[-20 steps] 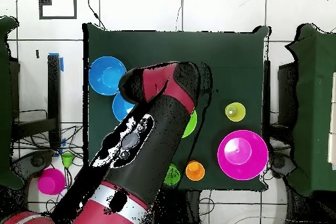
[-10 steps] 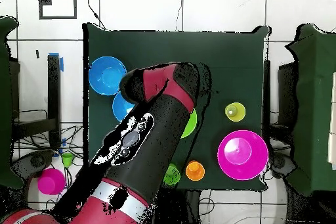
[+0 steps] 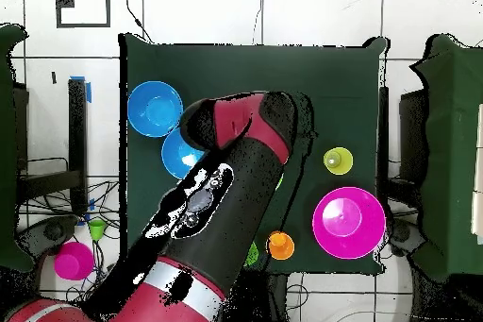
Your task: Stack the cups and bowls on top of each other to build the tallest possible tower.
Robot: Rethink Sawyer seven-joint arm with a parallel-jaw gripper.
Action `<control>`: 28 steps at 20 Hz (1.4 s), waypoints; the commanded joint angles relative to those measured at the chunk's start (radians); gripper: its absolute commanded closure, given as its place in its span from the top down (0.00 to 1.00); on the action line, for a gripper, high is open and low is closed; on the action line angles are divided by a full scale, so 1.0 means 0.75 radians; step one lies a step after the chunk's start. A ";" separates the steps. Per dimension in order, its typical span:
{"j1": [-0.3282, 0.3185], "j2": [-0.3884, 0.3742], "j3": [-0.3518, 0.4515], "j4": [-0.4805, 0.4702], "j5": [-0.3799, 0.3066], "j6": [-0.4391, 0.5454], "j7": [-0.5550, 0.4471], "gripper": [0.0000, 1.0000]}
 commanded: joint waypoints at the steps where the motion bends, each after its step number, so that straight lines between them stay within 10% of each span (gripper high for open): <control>1: -0.117 -0.100 0.260 0.187 0.032 -0.091 -0.063 1.00; 19: -0.567 -0.362 0.677 0.743 -0.073 -0.554 -0.158 1.00; 28: -0.560 -0.346 0.678 0.880 -0.086 -0.686 0.003 1.00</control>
